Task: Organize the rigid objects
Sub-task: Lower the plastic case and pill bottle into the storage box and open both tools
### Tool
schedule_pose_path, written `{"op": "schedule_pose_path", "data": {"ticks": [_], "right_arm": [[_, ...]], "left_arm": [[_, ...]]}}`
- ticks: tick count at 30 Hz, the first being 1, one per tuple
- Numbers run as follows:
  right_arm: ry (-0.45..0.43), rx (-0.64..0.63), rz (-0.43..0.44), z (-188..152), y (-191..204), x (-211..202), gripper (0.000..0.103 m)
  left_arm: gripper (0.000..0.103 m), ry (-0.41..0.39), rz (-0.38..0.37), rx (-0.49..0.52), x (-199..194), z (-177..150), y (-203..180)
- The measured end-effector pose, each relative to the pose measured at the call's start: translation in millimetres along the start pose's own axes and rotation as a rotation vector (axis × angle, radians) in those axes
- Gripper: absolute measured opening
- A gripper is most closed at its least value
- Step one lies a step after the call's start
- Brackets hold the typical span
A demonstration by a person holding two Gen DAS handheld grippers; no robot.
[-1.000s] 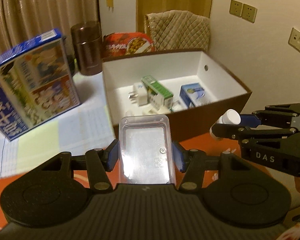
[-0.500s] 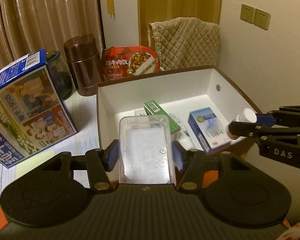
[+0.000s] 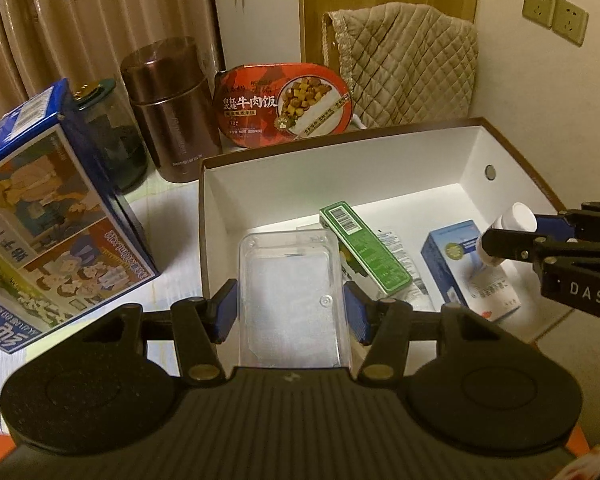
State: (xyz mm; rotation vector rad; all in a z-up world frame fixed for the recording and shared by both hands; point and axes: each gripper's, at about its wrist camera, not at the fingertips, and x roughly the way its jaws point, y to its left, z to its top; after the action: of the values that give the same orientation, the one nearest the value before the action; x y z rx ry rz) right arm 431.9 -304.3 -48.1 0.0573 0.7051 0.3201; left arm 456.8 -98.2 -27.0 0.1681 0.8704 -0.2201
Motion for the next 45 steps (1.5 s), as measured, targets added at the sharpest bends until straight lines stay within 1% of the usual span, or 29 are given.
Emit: {"op": "schedule_pose_path", "data": {"ticks": [13, 15, 20, 21, 22, 24, 29, 34, 36, 38, 40, 45], "right_arm": [[0.059, 0.036, -0.010, 5, -19, 42, 0.024], [0.067, 0.042, -0.011, 6, -21, 47, 0.024], [0.080, 0.060, -0.008, 7, -26, 57, 0.024], [0.082, 0.061, -0.008, 7, -26, 59, 0.024], [0.083, 0.064, -0.007, 8, -27, 60, 0.024], [0.085, 0.067, -0.004, 9, -28, 63, 0.024], [0.083, 0.074, 0.000, 14, -28, 68, 0.024], [0.033, 0.117, 0.017, 19, -30, 65, 0.024], [0.021, 0.131, 0.018, 21, -31, 62, 0.026], [0.017, 0.133, 0.017, 23, -31, 60, 0.037], [0.013, 0.130, 0.019, 22, -31, 56, 0.043], [0.023, 0.129, 0.021, 13, -30, 46, 0.052]], "left_arm": [[0.052, 0.042, -0.002, 0.013, 43, 21, 6], [0.052, 0.041, -0.015, 0.007, 47, 23, 7], [0.053, 0.036, -0.015, 0.019, 54, 28, 5], [0.054, 0.033, -0.018, 0.021, 55, 28, 5], [0.057, 0.032, -0.019, 0.021, 55, 29, 5], [0.059, 0.025, -0.020, 0.025, 55, 29, 5], [0.060, 0.023, -0.021, 0.018, 55, 30, 7], [0.060, 0.030, -0.016, 0.008, 54, 29, 10], [0.060, 0.032, -0.018, 0.002, 53, 28, 11], [0.061, 0.037, -0.021, -0.005, 52, 27, 12], [0.062, 0.037, -0.028, -0.011, 49, 26, 12], [0.063, 0.032, -0.042, -0.019, 40, 22, 11]]}}
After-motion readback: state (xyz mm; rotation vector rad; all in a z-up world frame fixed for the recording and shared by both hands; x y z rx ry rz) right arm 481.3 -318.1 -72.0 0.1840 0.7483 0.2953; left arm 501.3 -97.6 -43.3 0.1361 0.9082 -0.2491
